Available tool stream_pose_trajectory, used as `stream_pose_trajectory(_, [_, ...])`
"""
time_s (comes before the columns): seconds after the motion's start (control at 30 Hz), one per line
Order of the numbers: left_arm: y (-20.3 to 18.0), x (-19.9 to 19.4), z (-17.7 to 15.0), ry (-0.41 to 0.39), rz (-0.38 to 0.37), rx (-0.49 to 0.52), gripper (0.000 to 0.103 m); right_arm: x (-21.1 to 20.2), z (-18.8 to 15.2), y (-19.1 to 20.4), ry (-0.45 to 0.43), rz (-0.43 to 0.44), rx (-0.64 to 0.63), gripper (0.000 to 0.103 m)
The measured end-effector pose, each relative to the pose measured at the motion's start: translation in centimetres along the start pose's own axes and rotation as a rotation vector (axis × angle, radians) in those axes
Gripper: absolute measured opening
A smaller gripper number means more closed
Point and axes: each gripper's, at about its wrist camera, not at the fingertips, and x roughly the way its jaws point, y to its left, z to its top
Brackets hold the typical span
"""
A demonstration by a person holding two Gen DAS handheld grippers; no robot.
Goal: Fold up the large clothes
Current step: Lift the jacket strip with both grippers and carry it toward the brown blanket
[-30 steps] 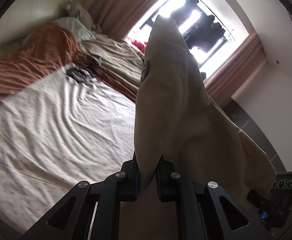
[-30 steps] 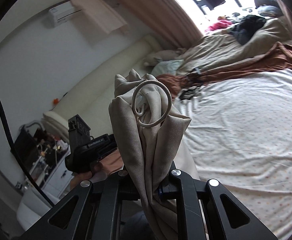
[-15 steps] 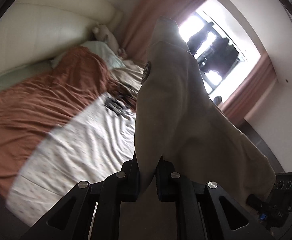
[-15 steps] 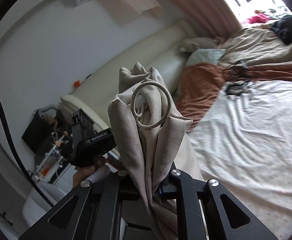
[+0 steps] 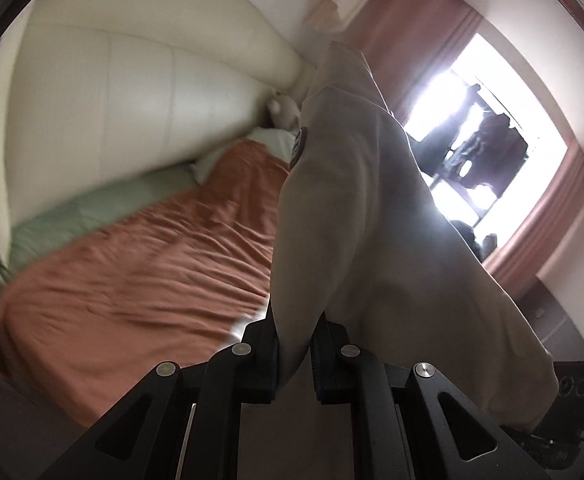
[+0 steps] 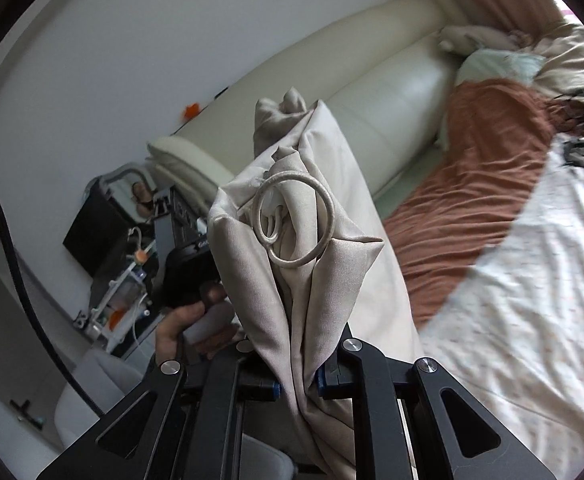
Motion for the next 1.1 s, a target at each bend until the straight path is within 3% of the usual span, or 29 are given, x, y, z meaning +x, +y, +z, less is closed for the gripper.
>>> stream_pose_trajectory(0.23, [6.2,-1.3,3.0,-0.039,0.095,0.006,0.012,9.8,-0.6,1.1,0.093,0.094,0.011,0.013])
stream_pose_trajectory(0.4, [9.0,-1.7,4.2,-0.02,0.203,-0.003,0.011,16.0,-1.3,1.1,0.153,0.175,0.065,0.013])
stream_pose_trajectory(0.6, [11.3,-1.8,5.2,-0.019,0.27,0.007,0.011,21.6,-2.2,-0.1,0.238,0.281,0.125,0.013])
stream_pose_trajectory(0.9, [14.8,5.8,6.0,0.049,0.357,-0.013,0.011,25.6,-2.3,-6.3,0.271,0.271,0.231,0.013])
stream_pose_trajectory(1.1, [15.9,12.0,7.0,0.095,0.397,-0.019,0.011,25.6,0.4,-12.1,0.225,0.176,0.252,0.013])
